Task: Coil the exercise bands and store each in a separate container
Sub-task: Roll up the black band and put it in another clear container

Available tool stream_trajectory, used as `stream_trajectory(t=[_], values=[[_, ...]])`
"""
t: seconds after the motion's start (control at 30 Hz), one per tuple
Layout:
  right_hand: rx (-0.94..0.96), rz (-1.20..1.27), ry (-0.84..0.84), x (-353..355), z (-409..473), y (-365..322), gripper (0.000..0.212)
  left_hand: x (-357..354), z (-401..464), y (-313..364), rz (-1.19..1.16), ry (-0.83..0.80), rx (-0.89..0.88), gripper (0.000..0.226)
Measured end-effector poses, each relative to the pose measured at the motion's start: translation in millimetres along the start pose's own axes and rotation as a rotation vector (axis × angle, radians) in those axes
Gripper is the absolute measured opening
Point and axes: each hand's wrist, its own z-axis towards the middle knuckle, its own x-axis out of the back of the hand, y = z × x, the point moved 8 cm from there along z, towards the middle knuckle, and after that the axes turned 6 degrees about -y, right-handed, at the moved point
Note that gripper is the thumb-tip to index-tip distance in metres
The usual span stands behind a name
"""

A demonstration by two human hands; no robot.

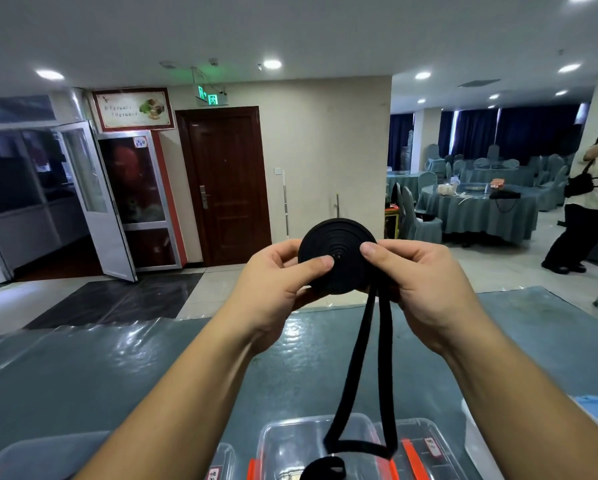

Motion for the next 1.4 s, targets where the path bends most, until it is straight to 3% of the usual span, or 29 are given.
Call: stream_trajectory(t=[0.13, 0.33, 0.47, 0.57, 0.67, 0.77, 0.93, 1.07, 1.27, 1.4], values=[[-0.040, 0.027, -0.070, -3, 0, 3, 0.031, 1, 2, 6, 0.085, -0.090, 0.010, 0.033], [0.197, 0.019, 0.109, -2, -1, -10, 0.024, -6, 2, 5, -0.035, -0.025, -0.054, 0.026], [0.222, -0.032, 0.135, -5, -2, -9, 0.029, -7, 1, 2, -0.066, 0.023, -0.079, 0.024], [0.175, -0.036, 0.111, -2, -2, -7, 0.030, -8, -1, -2, 0.004, -0.007, -0.010, 0.036], [0.121, -0.068, 0.025, -8, -5, -2, 0.035, -5, -1, 12, 0.249, -0.055, -0.087, 0.060], [0.124, -0.038, 0.076, -7, -9, 2, 0.028, -7, -2, 28, 0.385, -0.075, -0.210, 0.051], [0.160, -0.036, 0.085, -9, -11, 0, 0.032, -1, -6, 18, 0.257, 0.042, -0.246, 0.044], [0.147, -0.055, 0.033, -12, -10, -3, 0.037, -5, -6, 22, 0.378, -0.104, -0.219, 0.045], [0.174, -0.079, 0.068, -9, -12, -8, 0.029, -5, -10, 23, 0.362, -0.041, -0.271, 0.044], [0.155, -0.105, 0.034, -11, -12, -10, 0.033, -11, -11, 26, 0.486, -0.162, -0.229, 0.047]])
